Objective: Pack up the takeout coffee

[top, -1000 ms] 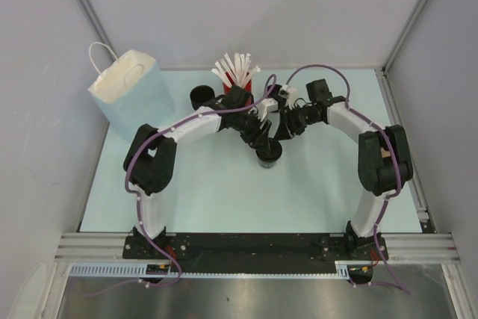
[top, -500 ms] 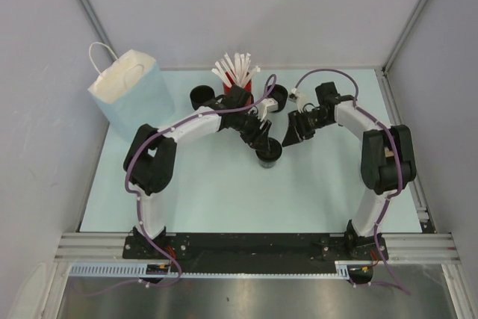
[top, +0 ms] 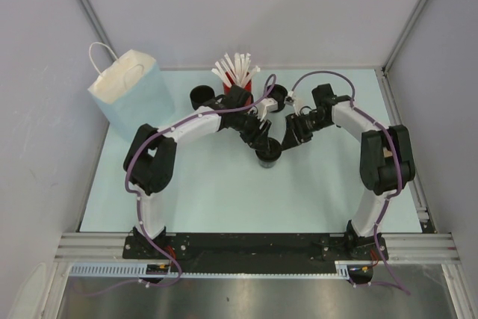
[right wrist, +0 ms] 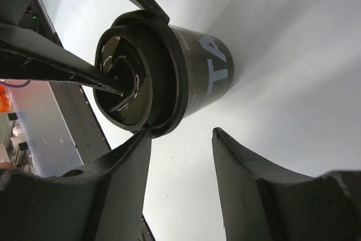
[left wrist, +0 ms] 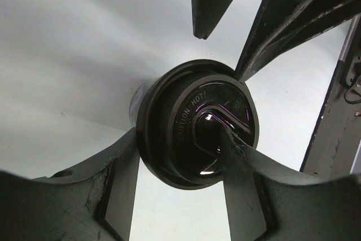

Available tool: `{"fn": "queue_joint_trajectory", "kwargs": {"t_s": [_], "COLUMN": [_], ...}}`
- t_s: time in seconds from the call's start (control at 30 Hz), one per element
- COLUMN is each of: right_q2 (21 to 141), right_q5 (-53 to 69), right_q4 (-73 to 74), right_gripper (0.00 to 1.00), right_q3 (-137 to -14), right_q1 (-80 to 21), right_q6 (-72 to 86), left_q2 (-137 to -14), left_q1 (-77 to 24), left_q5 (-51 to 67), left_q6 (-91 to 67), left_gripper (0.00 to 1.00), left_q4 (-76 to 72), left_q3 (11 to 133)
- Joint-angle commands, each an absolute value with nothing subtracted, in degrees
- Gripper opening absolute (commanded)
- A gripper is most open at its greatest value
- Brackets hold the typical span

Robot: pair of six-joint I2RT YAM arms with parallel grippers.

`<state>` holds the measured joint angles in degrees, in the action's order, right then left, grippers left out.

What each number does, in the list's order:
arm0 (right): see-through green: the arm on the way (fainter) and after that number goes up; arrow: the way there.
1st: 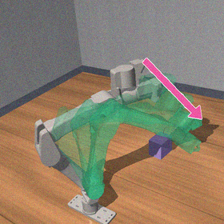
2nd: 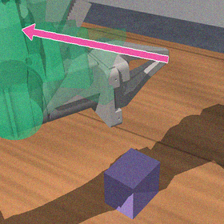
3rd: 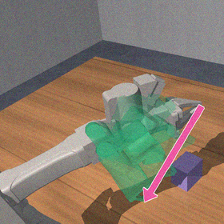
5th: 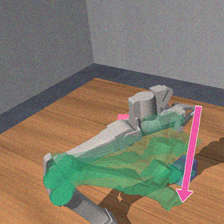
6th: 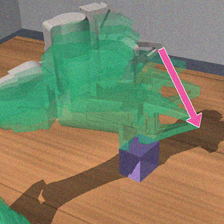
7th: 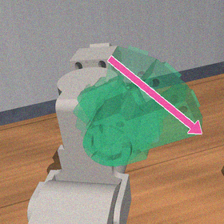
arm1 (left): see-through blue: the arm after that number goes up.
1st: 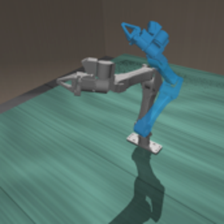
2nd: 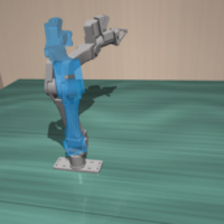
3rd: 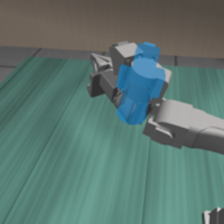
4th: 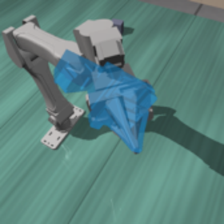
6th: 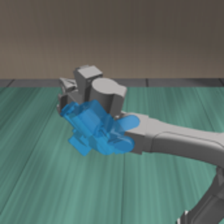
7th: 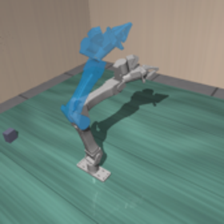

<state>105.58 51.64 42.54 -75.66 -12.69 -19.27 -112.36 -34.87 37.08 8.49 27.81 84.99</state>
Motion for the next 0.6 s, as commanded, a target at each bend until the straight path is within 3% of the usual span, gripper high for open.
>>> {"fn": "queue_joint_trajectory", "kwargs": {"t_s": [0.0, 0.57], "right_q2": [104.33, 104.59], "right_q5": [49.75, 32.71], "right_q4": [40.96, 34.72], "right_gripper": [0.53, 0.52], "right_q3": [-74.36, -69.53], "right_q1": [-13.80, -17.40], "right_q6": [-18.46, -16.35], "left_q2": [-119.88, -119.09], "left_q1": [-34.28, -34.19], "left_q5": [17.93, 17.40], "left_q6": [16.35, 16.70], "left_gripper": [0.43, 0.43], "left_q4": [33.57, 34.01], "left_q3": [81.04, 80.16]}}
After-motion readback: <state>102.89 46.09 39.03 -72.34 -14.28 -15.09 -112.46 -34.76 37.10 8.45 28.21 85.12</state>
